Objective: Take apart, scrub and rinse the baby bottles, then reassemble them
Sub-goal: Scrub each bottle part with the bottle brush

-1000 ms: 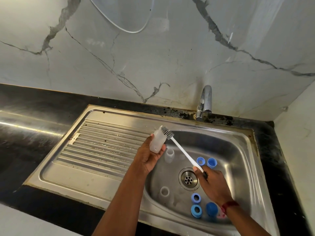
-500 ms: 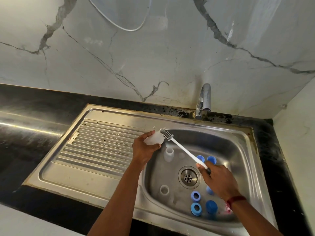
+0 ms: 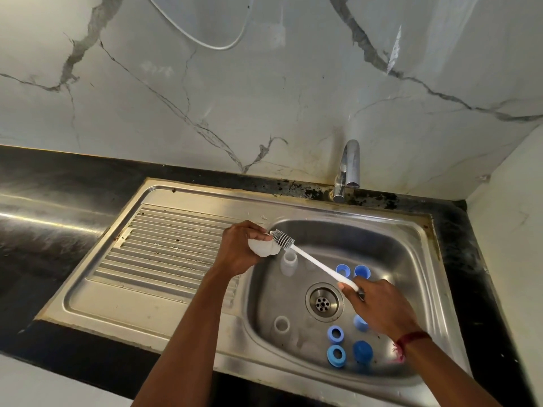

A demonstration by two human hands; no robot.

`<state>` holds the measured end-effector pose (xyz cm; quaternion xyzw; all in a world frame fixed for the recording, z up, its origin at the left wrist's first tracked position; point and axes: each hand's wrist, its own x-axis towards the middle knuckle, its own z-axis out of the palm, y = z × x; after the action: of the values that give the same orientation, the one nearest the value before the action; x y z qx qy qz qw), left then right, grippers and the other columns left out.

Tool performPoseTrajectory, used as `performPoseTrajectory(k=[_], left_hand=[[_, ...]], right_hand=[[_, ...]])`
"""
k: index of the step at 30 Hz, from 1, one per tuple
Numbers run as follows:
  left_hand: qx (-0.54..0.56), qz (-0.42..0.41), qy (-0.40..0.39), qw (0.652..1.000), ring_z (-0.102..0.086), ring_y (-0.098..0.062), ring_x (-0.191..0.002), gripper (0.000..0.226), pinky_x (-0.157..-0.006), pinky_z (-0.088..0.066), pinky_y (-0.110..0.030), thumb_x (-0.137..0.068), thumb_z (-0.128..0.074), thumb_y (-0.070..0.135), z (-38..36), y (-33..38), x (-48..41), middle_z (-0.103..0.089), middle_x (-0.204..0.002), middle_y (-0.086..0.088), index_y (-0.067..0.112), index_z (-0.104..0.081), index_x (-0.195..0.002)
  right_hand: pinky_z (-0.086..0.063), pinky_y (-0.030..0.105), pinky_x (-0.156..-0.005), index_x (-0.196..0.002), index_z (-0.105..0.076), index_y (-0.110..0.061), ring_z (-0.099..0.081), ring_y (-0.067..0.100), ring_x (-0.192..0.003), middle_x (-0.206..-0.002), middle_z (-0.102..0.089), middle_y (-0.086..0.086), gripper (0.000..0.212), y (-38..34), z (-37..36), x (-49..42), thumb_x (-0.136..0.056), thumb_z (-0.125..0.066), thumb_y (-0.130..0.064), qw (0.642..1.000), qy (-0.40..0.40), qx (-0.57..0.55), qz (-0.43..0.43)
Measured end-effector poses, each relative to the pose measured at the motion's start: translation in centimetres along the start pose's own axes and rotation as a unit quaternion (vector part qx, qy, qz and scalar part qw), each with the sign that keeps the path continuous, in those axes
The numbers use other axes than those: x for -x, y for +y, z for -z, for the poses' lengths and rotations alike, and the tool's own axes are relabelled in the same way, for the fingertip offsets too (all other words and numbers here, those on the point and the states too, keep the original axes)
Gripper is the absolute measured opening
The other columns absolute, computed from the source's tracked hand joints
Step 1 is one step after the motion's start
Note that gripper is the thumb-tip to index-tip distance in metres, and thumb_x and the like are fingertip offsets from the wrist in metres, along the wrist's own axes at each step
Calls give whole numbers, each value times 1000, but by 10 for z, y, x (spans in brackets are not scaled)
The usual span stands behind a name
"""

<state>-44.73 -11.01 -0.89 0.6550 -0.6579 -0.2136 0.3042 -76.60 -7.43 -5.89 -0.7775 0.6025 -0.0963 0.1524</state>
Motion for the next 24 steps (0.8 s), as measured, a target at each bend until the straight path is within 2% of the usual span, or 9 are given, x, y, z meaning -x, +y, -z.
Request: performPoseTrajectory(k=[2,5,8,12,15,19,21,24], left_hand=[[9,-11,-39,999,-61,-3,-88,44,-79,-45,-5,-53,-92,2,8,-3,-2,-68,-99,7,17,-81,-93],[36,-17,-103,994,-63,-4,-90,47,-77,-48,-6,-51,-90,-4,18,-11,-3,-68,-100,7,16,-80,-93],[111,7,-141,984,-66,-7,-97,52,-79,-53,-16,-50,-83,-15,25,-16,-2,-71,-99,7,18,-79,-91],[237,37,-170,956,-65,-12,-101,62,-78,-57,-25,-47,-75,-22,27,-23,2,-73,-101,6,27,-81,-84],[337,43,-170,925,-66,-16,-102,62,-77,-57,-32,-41,-69,-21,24,-28,6,-74,-100,2,22,-82,-84],[423,54,-160,890,-66,-19,-99,59,-76,-55,-34,-36,-69,-18,11,-36,11,-72,-97,-1,17,-81,-82],[453,69,-151,876,-66,-17,-97,56,-74,-56,-31,-33,-72,-14,6,-37,15,-73,-95,0,17,-81,-78],[478,86,-140,863,-67,-15,-95,61,-71,-57,-29,-34,-61,-25,3,-38,19,-74,-93,2,18,-80,-73]], right_hand=[[-37,15,-50,-76,-47,-33,-51,8,-49,-53,-51,-6,40,2,2,0,-93,-32,-66,1000,-12,-18,1],[-33,17,-48,-62,-42,-27,-42,10,-43,-47,-44,-6,47,7,3,1,-93,-44,-62,996,-33,-79,0],[-33,22,-50,-57,-39,-23,-34,10,-45,-45,-38,-9,51,14,2,3,-91,-52,-57,985,-65,-158,-3],[-30,20,-51,-53,-36,-25,-30,7,-48,-47,-33,-9,51,16,4,4,-94,-60,-43,965,-95,-244,0],[-29,20,-52,-54,-35,-21,-28,10,-51,-51,-31,-7,50,15,6,4,-93,-60,-41,947,-113,-299,-11],[-31,22,-51,-62,-45,3,-31,14,-51,-53,-34,-1,56,14,4,4,-89,-59,-44,927,-132,-350,-31],[-31,21,-50,-63,-47,6,-32,13,-50,-51,-36,-1,55,14,4,4,-90,-60,-40,923,-134,-360,-34],[-31,19,-49,-61,-49,5,-32,12,-48,-49,-36,0,51,15,5,4,-93,-61,-34,922,-143,-358,-37]])
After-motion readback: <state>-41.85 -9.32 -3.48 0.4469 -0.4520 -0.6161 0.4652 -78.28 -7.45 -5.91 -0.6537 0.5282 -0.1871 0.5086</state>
